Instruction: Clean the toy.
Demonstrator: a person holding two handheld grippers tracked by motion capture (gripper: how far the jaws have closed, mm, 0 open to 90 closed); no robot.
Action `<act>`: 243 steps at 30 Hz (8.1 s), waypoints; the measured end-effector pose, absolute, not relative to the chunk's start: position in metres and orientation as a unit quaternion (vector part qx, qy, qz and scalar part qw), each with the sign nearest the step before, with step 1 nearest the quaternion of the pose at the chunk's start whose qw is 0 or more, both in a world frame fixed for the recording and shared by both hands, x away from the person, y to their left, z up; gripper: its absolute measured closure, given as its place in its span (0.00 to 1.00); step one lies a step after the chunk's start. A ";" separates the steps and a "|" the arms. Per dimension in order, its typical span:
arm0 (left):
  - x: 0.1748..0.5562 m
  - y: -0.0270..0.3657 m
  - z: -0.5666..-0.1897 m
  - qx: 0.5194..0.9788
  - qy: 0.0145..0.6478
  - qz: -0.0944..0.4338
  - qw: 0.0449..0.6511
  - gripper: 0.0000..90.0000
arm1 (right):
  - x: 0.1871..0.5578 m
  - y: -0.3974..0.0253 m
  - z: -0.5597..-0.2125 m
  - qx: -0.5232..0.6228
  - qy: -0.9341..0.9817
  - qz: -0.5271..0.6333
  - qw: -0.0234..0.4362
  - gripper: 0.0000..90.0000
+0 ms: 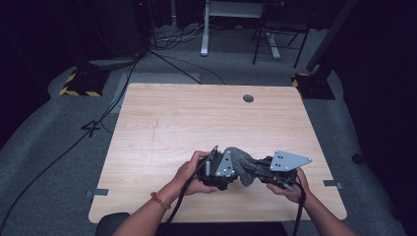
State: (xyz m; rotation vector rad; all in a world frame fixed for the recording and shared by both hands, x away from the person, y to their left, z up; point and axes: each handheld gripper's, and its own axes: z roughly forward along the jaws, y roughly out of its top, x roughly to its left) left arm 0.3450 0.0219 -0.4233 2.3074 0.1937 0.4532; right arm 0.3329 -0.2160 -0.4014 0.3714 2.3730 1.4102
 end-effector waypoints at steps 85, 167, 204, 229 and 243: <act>0.345 0.023 -0.426 0.910 0.059 0.164 0.377 0.37 | 0.339 -0.214 -0.418 0.146 0.830 0.527 0.107 0.86; 0.344 0.033 -0.409 0.880 0.062 0.144 0.448 0.37 | 0.350 -0.215 -0.442 0.160 0.860 0.468 0.126 0.86; 0.339 0.035 -0.408 0.875 0.040 0.155 0.458 0.36 | 0.353 -0.222 -0.441 0.170 0.836 0.518 0.064 0.86; 0.342 0.031 -0.412 0.873 0.067 0.157 0.457 0.37 | 0.349 -0.223 -0.434 0.162 0.836 0.514 0.107 0.86; 0.344 0.033 -0.412 0.870 0.073 0.150 0.464 0.37 | 0.355 -0.223 -0.442 0.158 0.854 0.486 0.101 0.86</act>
